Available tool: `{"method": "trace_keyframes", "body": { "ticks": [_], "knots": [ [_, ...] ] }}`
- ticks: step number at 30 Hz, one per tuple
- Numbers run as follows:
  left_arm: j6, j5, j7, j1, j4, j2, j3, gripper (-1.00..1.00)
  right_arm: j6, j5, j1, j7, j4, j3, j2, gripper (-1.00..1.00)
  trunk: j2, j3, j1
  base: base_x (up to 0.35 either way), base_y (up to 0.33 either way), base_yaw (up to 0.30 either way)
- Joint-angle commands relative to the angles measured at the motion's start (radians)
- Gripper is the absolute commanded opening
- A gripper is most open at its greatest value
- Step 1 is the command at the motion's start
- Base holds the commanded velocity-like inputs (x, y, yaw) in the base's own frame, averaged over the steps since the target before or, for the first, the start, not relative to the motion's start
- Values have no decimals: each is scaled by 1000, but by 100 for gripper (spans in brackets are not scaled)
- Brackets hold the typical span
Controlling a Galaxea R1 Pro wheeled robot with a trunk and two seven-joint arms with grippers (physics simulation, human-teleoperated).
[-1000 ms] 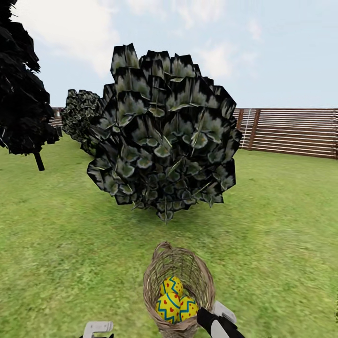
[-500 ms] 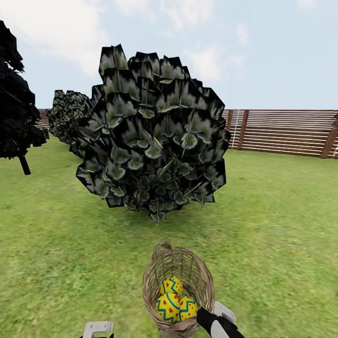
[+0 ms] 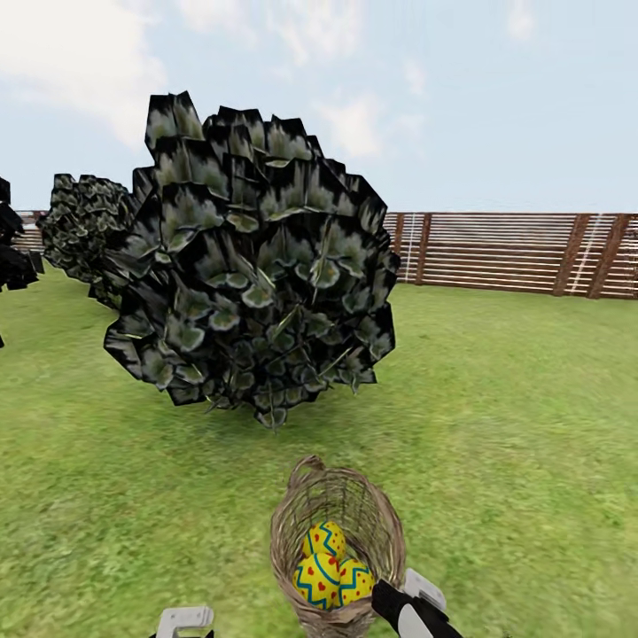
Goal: Take the three Easter eggs out of the wicker basket on the lawn in the garden, then place them on the lawn next to a single tree (choose any tree) so that all three eggs are next to the same tree and none are left in the basket.
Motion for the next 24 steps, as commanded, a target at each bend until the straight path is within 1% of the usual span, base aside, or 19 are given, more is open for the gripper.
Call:
{"method": "trace_keyframes", "body": {
  "ticks": [1, 3, 9, 14, 24],
  "knots": [
    [6, 5, 6, 0, -3, 0, -1, 100, 4, -4, -1, -8, -3, 7, -1, -100, 6, 3, -4, 0, 0, -241],
    [6, 6, 8, 0, -3, 0, -1, 100, 4, -4, -1, -8, -3, 7, 0, -100, 20, 11, -11, 0, 0, -241],
    [6, 16, 7, 1, -4, 1, -1, 100, 4, -4, -1, -8, -3, 7, -1, -100, 20, 18, -11, 0, 0, -241],
    [6, 7, 8, 1, -4, 0, -3, 100, 4, -4, -1, -8, -3, 6, -1, -100, 20, 23, -11, 0, -29, -241],
    [6, 2, 8, 2, -4, 0, -3, 100, 3, -4, -1, -8, -3, 6, -1, -100, 20, 33, -11, 98, -242, -240]
  ]
}}
